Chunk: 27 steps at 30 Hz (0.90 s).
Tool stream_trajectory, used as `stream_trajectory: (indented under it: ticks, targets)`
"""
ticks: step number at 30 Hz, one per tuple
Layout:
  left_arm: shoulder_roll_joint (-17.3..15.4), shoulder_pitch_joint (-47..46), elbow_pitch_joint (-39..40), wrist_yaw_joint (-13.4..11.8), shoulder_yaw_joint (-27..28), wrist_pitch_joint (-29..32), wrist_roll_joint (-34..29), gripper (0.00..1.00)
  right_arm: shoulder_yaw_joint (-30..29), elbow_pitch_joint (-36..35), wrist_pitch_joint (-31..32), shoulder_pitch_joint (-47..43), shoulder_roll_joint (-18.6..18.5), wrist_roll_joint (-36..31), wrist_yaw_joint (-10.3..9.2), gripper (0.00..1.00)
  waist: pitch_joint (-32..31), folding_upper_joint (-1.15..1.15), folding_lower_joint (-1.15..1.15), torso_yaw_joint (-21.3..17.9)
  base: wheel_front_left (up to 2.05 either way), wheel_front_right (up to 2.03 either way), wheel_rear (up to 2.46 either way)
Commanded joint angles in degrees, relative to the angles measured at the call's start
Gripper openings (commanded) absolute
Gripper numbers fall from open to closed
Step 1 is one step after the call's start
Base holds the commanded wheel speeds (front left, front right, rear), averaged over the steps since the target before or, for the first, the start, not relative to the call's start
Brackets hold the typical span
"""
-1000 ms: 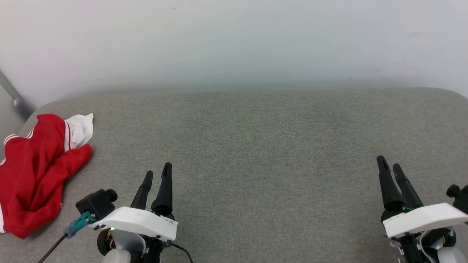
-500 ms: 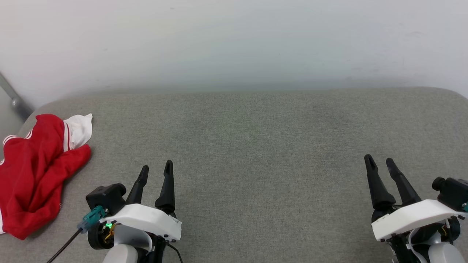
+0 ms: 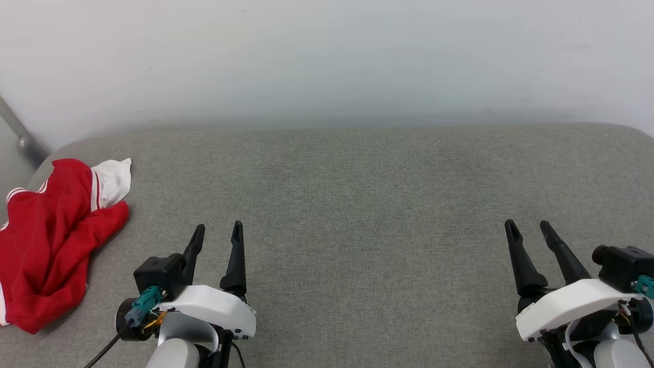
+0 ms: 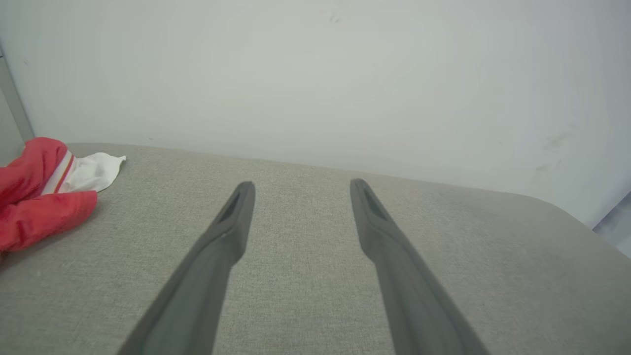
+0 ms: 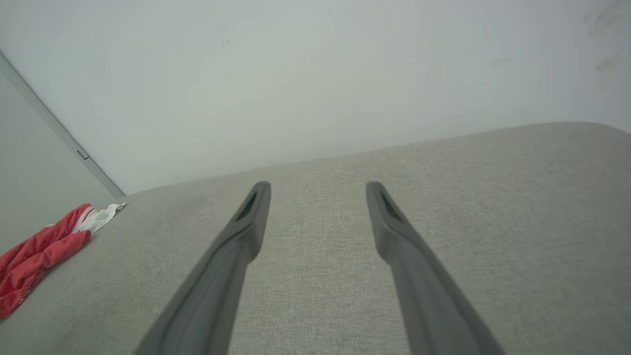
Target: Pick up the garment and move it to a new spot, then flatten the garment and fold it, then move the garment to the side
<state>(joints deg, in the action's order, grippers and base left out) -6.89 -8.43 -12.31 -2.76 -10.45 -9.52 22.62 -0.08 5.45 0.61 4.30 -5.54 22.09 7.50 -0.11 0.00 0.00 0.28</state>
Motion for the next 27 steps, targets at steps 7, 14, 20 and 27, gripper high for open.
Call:
stream_trajectory:
  ticks: [7, 14, 20, 27]
  targets:
    - [-0.9, -1.2, -0.2, -0.3, -1.2, -1.4, -3.9, 1.0, -0.5, -1.2, 1.2, -0.6, 0.0, -4.8, -0.01, 1.0, -0.1, 0.0, 0.0, 0.0, 0.0, 0.0, 0.0]
    - [-0.8, -1.1, -0.9, -0.1, -1.2, -2.3, -6.1, 1.0, -0.6, -2.3, 1.6, -0.7, 0.3, -8.5, -0.01, 1.0, -0.1, 0.0, 0.0, 0.3, 0.0, 0.0, 0.0]
    - [-0.6, -0.9, -1.3, 0.6, -0.7, -3.0, -7.8, 1.0, -0.9, -3.5, 1.9, -1.0, 1.0, -10.9, -0.01, 1.0, -0.2, 0.0, 0.0, 0.4, 0.0, 0.0, 0.0]
    - [-0.1, -0.8, -2.2, 1.2, 0.1, -3.7, -9.2, 1.0, -1.5, -4.8, 2.1, -1.5, 1.5, -13.2, -0.01, 1.0, -0.3, 0.0, 0.0, 0.4, 0.0, 0.0, 0.0]
